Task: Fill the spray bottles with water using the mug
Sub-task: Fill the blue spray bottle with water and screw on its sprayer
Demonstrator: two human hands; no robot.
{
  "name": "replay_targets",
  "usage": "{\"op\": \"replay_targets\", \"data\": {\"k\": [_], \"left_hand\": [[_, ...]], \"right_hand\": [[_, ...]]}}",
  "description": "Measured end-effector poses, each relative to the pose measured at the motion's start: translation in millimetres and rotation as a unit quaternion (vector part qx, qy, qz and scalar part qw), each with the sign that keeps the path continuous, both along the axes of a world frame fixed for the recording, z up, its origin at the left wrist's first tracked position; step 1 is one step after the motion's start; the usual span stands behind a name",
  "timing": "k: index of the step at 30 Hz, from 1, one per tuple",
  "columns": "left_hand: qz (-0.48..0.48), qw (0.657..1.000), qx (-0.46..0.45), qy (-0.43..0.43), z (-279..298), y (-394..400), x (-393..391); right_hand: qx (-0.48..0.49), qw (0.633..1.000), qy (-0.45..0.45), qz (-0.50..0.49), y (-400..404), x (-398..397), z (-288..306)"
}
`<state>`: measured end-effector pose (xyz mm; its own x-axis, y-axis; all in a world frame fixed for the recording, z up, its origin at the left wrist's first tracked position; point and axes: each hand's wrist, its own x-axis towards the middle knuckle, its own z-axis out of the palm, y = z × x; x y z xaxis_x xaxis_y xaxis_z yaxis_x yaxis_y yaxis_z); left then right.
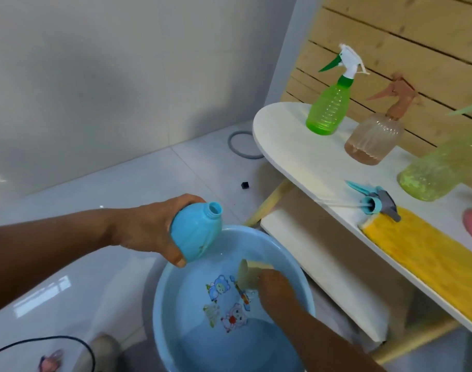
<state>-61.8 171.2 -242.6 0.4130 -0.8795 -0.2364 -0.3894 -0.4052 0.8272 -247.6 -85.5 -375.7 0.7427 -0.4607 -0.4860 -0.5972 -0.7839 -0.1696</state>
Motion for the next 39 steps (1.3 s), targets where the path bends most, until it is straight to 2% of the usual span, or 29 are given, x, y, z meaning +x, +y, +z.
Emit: {"op": "replay_targets", "data": {"k": [6, 11, 17, 20, 23, 25, 32, 39], "left_hand": [[-0.005, 1.000, -0.013, -0.003, -9.0, 4.5, 6.5], [-0.013, 1.000, -0.016, 0.004, -15.6, 5.6, 8.9], [-0.026, 1.000, -0.015, 0.002, -20.8, 3.8, 11.5], [-0.030, 0.999, -0.012, -0.013, -24.2, 4.7, 13.8], [-0.025, 0.999, 0.000, -0.021, -23.8, 5.4, 16.1], [-0.025, 1.000, 0.003, -0.018, -24.2, 5.7, 17.7], [-0.024, 1.000, 0.006, 0.000, -19.5, 10.6, 21.4], [-0.021, 0.998, 0.047, -0.046, -9.8, 12.4, 21.6]], "right_hand": [[-0.059, 0.993, 0.072, 0.074, 3.0, -2.0, -25.8], [-0.041, 0.995, 0.066, 0.062, 11.8, 4.8, -44.4], [0.063, 0.997, -0.023, -0.033, 19.3, 15.8, -49.2], [0.174, 0.970, -0.095, -0.143, 14.2, 15.4, -44.2], [0.280, 0.921, -0.134, -0.235, 17.7, 7.8, -22.4], [0.307, 0.906, -0.147, -0.252, 20.4, 4.0, -4.4], [0.315, 0.898, -0.226, -0.207, 13.9, 1.2, 77.4], [0.259, 0.915, -0.269, -0.151, 12.9, -7.9, 170.1]]}}
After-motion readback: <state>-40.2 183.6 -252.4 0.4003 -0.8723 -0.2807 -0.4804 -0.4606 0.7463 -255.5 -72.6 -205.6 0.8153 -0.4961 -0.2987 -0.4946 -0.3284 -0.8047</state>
